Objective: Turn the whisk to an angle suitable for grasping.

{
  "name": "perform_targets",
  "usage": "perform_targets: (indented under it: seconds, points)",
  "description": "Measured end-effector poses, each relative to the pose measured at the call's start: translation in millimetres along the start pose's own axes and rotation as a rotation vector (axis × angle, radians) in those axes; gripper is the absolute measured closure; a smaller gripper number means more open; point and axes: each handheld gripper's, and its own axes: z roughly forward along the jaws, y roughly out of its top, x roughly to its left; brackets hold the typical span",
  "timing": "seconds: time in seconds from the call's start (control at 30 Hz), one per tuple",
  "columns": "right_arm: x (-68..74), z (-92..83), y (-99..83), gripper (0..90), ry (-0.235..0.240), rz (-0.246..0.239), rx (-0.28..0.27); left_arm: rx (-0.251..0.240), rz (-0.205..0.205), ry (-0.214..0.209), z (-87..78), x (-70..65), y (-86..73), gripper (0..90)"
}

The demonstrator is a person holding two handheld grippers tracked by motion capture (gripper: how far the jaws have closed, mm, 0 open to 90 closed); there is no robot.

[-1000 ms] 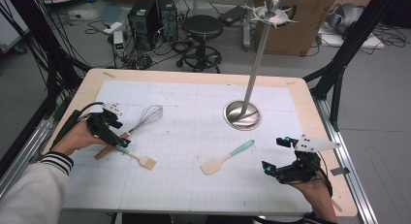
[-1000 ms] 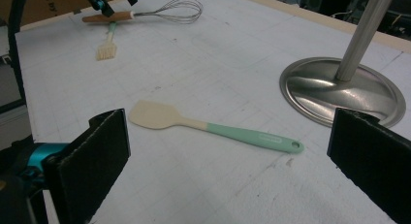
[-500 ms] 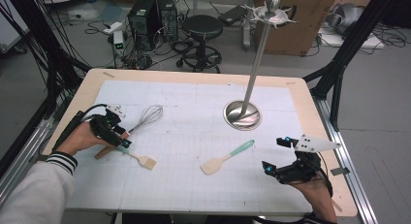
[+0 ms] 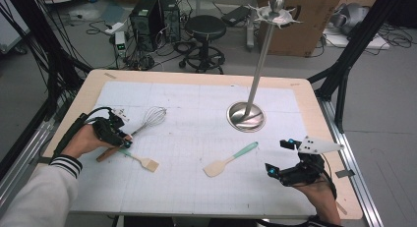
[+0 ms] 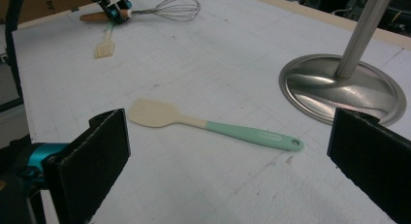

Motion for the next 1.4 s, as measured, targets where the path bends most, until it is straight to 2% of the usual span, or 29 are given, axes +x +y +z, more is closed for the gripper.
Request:
perform_targets:
  seconds: [0.03, 0.13, 0.27, 0.43, 0.53, 0.57, 0.67, 0.9, 1.03, 1.07, 1.13, 1.3, 1.4]
  points:
    - [0.1, 0.1, 0.0, 0.1, 0.001, 0.002, 0.001, -0.009, -0.025, 0.001, 0.5, -0.7, 0.4, 64.6]
    - [0.2, 0.2, 0.0, 0.1, 0.001, 0.004, 0.003, -0.006, -0.043, -0.004, 0.3, -1.0, 0.5, 66.2]
    - [-0.1, 0.5, 0.0, 0.1, -0.002, 0.003, 0.003, 0.009, -0.061, 0.010, -0.4, -2.2, 1.2, 68.1]
    - [-0.3, 0.5, 0.1, 0.1, 0.000, 0.005, 0.002, -0.001, -0.068, 0.035, -4.1, -4.6, 1.7, 68.4]
    - [-0.6, 0.3, 0.6, 0.1, -0.003, -0.002, 0.000, -0.010, -0.052, 0.034, -12.6, -3.6, 1.1, 68.4]
    - [-0.4, 0.1, 0.8, 0.1, -0.002, -0.001, 0.000, -0.026, -0.064, 0.030, -16.0, -4.6, 0.9, 68.5]
    - [-0.5, -0.5, 1.4, 0.1, -0.002, 0.000, -0.004, -0.040, -0.036, 0.039, -30.9, -6.2, 2.9, 68.5]
    - [0.8, -1.3, 3.3, 0.1, 0.000, -0.004, -0.009, -0.144, -0.001, 0.056, -69.2, -15.0, 15.5, 68.5]
    - [1.7, -2.4, 5.1, 0.1, 0.002, -0.010, -0.011, -0.179, 0.048, 0.059, -87.6, -24.8, 26.5, 68.5]
    - [2.0, -2.7, 5.6, 0.1, 0.005, -0.013, -0.010, -0.190, 0.050, 0.059, -89.9, -27.3, 28.6, 68.5]
    - [2.6, -3.2, 6.4, 0.1, 0.005, -0.019, -0.014, -0.198, 0.086, 0.063, -96.9, -32.5, 34.5, 68.5]
    - [4.5, -5.0, 9.4, 0.1, 0.011, -0.030, -0.019, -0.260, 0.132, 0.013, -106.2, -46.4, 48.7, 68.6]
    - [5.9, -7.1, 11.5, 0.1, 0.016, -0.036, -0.023, -0.280, 0.170, -0.007, -108.2, -54.2, 56.5, 68.6]
